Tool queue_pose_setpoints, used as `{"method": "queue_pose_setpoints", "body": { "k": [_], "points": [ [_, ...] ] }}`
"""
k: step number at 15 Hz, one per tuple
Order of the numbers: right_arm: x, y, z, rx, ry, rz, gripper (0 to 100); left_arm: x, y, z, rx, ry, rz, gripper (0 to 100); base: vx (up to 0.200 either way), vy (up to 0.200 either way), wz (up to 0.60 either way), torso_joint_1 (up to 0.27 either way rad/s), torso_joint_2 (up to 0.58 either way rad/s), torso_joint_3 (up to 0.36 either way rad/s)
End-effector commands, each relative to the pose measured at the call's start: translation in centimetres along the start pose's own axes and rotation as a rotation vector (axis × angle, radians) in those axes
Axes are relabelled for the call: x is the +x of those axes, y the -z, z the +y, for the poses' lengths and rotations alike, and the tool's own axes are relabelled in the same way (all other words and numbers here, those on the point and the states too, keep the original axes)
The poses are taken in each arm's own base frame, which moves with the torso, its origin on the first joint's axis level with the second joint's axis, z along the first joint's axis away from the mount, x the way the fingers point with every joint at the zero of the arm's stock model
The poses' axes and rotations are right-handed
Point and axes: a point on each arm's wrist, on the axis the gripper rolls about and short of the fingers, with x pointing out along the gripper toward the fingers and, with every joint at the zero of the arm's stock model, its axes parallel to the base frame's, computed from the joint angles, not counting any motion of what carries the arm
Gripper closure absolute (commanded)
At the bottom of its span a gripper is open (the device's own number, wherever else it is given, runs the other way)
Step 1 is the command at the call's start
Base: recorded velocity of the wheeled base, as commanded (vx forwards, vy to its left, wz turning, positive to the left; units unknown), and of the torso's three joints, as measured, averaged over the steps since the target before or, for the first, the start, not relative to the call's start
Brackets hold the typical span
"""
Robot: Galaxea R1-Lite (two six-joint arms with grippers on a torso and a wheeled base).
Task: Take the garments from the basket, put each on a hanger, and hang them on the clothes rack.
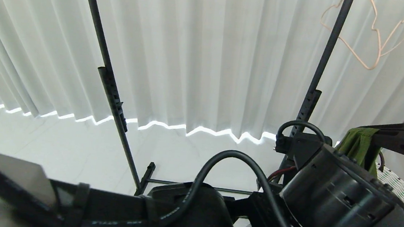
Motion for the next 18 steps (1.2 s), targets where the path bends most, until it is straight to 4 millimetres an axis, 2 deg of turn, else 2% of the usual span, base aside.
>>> {"method": "queue_pose_setpoints", "body": {
  "k": [1,5,11,18],
  "points": [
    [0.1,0.1,0.1,-0.002,-0.003,0.005,100,2.7,0.3,0.3,-0.011,-0.053,-0.012,0,0.0,0.0,0.0,0.0,0.0,0.0],
    [0.1,0.1,0.1,-0.001,-0.002,0.006,100,5.5,1.7,1.1,0.0,-0.122,0.006,0,0.0,0.0,0.0,0.0,0.0,0.0],
    [-0.2,0.1,0.1,-0.002,-0.004,-0.003,100,7.8,4.0,3.2,0.056,-0.195,0.078,0,0.0,0.0,0.0,0.0,0.0,0.0],
    [-0.3,0.1,0.1,-0.004,-0.005,-0.005,100,7.7,5.3,4.0,0.086,-0.232,0.116,0,0.0,0.0,0.0,0.0,0.0,0.0]
  ]
}}
